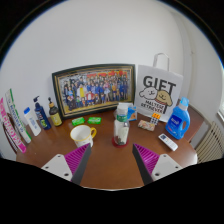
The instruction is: Pour water
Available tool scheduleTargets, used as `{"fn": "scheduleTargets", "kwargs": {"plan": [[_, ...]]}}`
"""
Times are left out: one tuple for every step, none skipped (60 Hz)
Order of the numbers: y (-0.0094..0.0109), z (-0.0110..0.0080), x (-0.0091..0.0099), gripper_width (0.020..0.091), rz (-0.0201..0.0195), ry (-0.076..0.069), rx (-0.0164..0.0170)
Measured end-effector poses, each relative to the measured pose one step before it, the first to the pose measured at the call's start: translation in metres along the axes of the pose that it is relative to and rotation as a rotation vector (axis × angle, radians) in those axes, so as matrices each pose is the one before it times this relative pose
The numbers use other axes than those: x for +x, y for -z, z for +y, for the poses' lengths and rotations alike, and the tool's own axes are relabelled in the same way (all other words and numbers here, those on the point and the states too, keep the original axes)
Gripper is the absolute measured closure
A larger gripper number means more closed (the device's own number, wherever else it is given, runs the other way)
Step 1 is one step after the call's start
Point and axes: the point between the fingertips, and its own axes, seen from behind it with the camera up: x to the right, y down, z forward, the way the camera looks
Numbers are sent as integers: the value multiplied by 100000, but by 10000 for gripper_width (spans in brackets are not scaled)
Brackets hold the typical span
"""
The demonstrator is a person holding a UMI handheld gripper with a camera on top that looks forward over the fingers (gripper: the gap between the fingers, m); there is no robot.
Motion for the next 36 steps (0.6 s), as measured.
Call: {"fn": "scheduleTargets", "kwargs": {"plan": [[662, -52, -355, 252, -187, 641, 96], [625, -17, -285, 248, -296, 856, 178], [578, -29, -202, 251, -88, 831, 147], [544, -11, -129, 254, 163, 743, 111], [529, 11, -74, 253, 389, 604, 35], [513, 23, -107, 255, 208, 747, 80], [488, -4, -107, 254, 49, 916, 160], [459, -14, -80, 255, 54, 915, 172], [452, 6, -52, 254, 146, 705, 168], [291, -35, 180, 253, -244, 489, 98], [553, -19, -162, 252, 303, 579, 159], [400, 19, -80, 254, -217, 610, 227], [386, -7, -86, 253, -312, 547, 269], [376, 10, -72, 254, -262, 288, 277], [347, 1, -44, 253, -335, 75, 321], [317, -9, -110, 255, -576, 88, 333], [228, -1, -35, 256, -913, 69, 281], [329, 15, -110, 253, -729, 79, 246], [297, 79, -86, 253, -540, -74, -160], [285, 132, -11, 255, -335, -205, -539], [284, 178, 22, 254, -312, -100, -660], [289, 194, 41, 254, -427, 58, -426], [247, 98, 33, 252, -386, 217, 41], [207, 40, 22, 251, -306, 138, 313], [193, 32, 53, 252, -249, -13, 333], [170, 65, 74, 252, -254, -17, 265], [148, 63, 55, 251, -236, 111, 151], [139, 124, 79, 248, -149, 296, 33], [22, 147, 216, 248, -193, 365, -20], [142, 208, 145, 250, 94, 557, -210], [116, 206, 193, 249, 152, 667, -142], [117, 160, 173, 251, 85, 597, -113], [111, 167, 158, 250, -121, 406, -152], [117, 176, 117, 251, -289, 209, -201], [120, 159, 70, 252, -445, 221, -111], [96, 112, 58, 251, -488, 232, 93]]}}
